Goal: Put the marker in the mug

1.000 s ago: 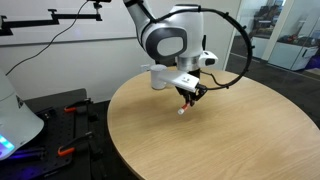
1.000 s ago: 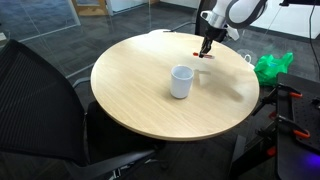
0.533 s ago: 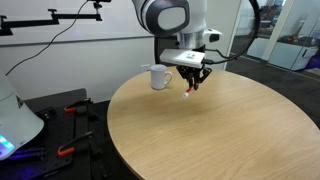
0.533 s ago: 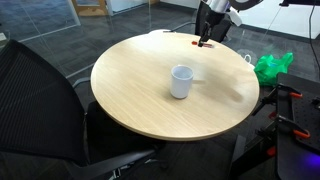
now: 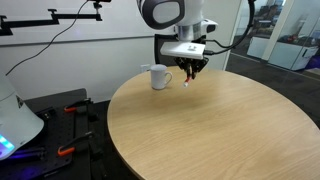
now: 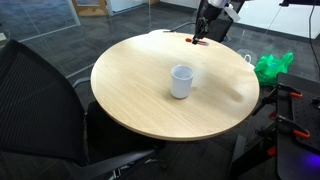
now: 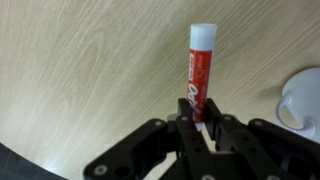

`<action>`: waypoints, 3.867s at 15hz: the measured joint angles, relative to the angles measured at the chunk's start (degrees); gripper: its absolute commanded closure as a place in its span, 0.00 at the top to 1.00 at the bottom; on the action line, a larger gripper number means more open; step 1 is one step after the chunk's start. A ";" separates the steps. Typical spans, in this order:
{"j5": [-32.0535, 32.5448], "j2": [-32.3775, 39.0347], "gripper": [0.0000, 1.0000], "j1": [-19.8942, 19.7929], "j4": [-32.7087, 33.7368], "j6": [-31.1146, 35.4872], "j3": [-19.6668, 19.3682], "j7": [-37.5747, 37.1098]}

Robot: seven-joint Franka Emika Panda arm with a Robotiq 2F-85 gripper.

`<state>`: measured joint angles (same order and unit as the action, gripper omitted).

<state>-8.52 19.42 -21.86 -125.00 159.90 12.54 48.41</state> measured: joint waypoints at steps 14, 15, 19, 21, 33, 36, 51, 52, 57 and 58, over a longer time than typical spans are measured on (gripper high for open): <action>-18.04 3.93 0.05 -3.32 1.08 13.69 10.95 8.61; -19.21 4.61 0.05 -4.51 1.28 15.49 13.22 9.62; -20.65 7.44 0.05 -10.92 2.44 20.85 22.68 12.55; -20.62 9.22 0.05 -15.04 3.14 22.51 27.89 14.43; 8.30 24.66 0.05 -34.24 4.66 23.91 47.52 13.97; 16.35 27.78 0.05 -35.52 4.64 23.63 48.37 11.95; 24.03 30.05 0.05 -35.69 4.67 19.60 52.37 5.95; 24.03 29.88 0.05 -35.67 4.63 18.90 53.02 5.10; 23.89 29.20 0.05 -35.95 4.27 14.24 56.46 2.87; 23.76 29.21 0.05 -36.31 3.99 12.90 57.33 2.87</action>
<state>15.24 48.63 -58.18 -121.02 172.80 69.86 51.28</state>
